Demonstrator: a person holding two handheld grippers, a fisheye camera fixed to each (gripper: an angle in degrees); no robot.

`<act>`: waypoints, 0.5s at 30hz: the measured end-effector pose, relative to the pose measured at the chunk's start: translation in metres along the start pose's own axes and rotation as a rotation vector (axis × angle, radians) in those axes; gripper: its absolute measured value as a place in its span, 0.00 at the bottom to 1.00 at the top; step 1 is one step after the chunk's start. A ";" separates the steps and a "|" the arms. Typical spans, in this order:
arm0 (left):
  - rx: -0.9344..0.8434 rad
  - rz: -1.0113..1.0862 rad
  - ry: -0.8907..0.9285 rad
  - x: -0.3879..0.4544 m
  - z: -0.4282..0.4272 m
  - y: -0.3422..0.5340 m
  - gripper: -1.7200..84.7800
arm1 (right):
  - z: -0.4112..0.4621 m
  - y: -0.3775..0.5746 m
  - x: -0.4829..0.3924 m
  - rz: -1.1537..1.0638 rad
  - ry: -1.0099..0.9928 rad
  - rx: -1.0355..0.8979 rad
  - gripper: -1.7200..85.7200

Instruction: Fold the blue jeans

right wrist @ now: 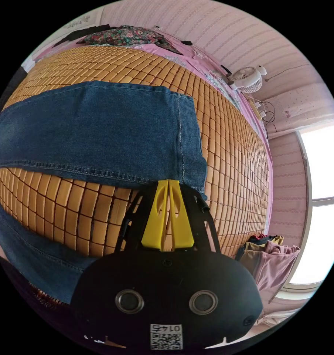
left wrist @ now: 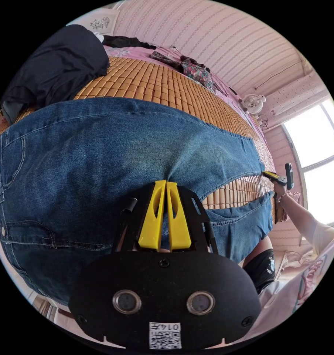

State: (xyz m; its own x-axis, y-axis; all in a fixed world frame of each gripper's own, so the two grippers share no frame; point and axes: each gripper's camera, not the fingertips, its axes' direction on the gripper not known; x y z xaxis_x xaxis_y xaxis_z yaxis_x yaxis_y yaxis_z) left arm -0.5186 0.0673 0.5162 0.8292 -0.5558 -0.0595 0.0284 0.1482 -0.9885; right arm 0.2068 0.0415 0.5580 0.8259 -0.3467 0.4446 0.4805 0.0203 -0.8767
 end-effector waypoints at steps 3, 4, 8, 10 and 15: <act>0.002 0.066 -0.074 0.008 -0.005 0.007 0.01 | -0.002 0.025 0.007 0.038 -0.023 0.027 0.02; 0.006 0.073 -0.087 0.009 -0.006 0.008 0.01 | -0.002 0.034 0.012 0.070 -0.056 0.042 0.02; 0.030 0.000 -0.046 -0.007 -0.019 0.019 0.01 | -0.002 0.041 0.019 0.091 -0.095 0.030 0.02; 0.063 -0.057 0.019 -0.020 -0.029 0.027 0.01 | -0.008 0.053 0.025 0.121 -0.126 0.075 0.02; 0.386 -0.317 0.102 -0.070 -0.097 0.111 0.03 | -0.030 0.114 0.047 0.282 -0.168 0.212 0.02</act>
State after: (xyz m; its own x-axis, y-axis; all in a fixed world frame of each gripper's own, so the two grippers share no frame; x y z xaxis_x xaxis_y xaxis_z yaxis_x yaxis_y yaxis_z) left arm -0.6273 0.0436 0.3971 0.6878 -0.6970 0.2028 0.4904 0.2400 -0.8378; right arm 0.2919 -0.0009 0.4732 0.9625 -0.1418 0.2311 0.2637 0.2919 -0.9194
